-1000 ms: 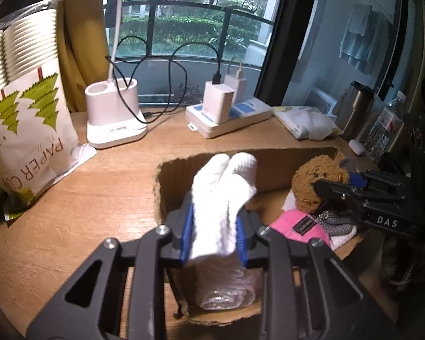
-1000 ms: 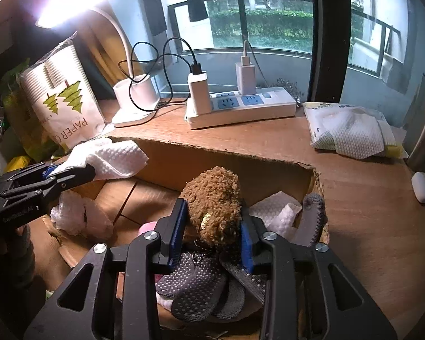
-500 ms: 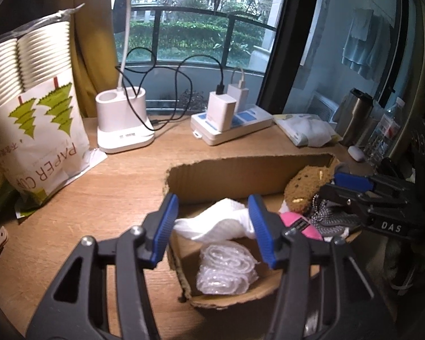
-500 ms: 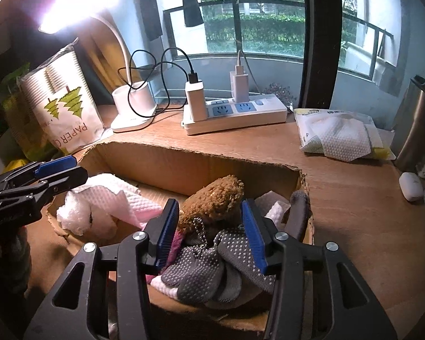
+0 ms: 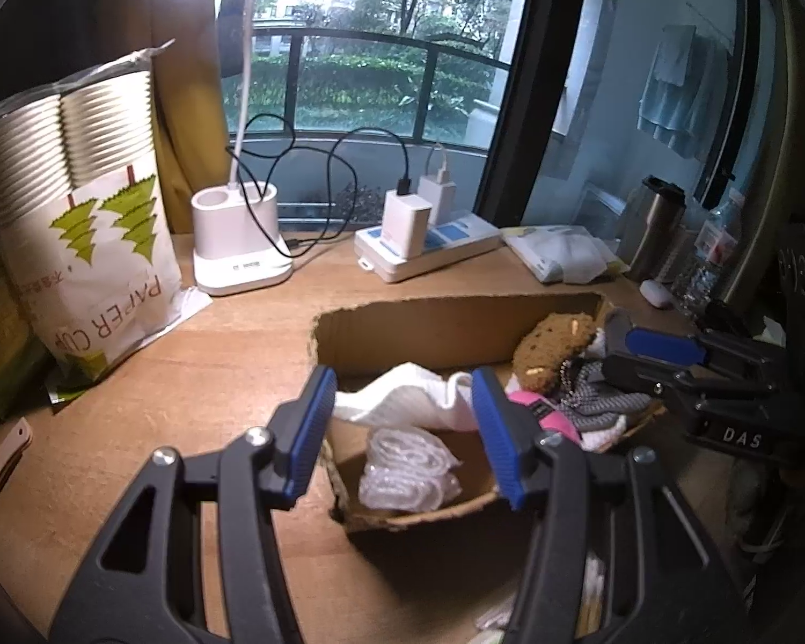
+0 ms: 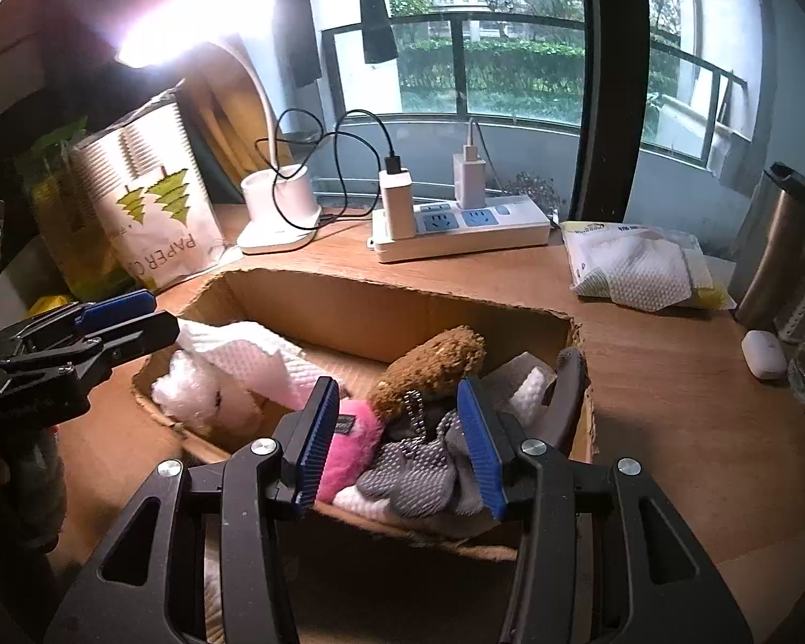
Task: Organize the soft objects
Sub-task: 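Withdraw both tools from the box toward the remaining items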
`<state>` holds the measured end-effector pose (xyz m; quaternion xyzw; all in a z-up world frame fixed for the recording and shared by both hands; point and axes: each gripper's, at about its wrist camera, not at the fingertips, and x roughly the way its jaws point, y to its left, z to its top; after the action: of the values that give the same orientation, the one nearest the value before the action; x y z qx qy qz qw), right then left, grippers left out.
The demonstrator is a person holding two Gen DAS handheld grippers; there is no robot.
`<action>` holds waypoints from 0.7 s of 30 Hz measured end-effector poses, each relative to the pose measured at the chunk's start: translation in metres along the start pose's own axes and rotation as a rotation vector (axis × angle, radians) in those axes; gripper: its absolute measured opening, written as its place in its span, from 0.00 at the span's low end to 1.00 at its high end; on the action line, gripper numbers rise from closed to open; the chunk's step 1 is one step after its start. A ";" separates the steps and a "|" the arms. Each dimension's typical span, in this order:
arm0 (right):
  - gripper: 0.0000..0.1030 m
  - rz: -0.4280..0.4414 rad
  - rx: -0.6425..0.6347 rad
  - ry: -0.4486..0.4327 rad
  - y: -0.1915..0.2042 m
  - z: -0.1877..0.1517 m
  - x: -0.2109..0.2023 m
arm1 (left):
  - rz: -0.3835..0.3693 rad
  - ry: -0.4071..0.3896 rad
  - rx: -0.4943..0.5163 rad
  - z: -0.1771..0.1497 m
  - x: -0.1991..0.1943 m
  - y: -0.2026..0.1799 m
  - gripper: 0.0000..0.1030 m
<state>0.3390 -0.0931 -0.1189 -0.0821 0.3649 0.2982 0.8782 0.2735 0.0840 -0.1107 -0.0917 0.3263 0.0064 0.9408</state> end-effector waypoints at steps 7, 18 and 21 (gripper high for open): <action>0.48 0.008 -0.015 -0.009 0.014 -0.005 -0.013 | -0.003 -0.016 0.002 -0.007 -0.018 -0.002 0.53; 0.48 0.010 -0.035 -0.018 0.035 -0.016 -0.031 | -0.012 -0.047 0.006 -0.021 -0.046 -0.001 0.63; 0.48 0.012 -0.040 -0.021 0.041 -0.020 -0.035 | -0.014 -0.049 0.010 -0.026 -0.051 -0.001 0.63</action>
<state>0.2839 -0.0837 -0.1061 -0.0943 0.3500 0.3115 0.8784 0.2175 0.0805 -0.0987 -0.0891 0.3026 0.0006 0.9489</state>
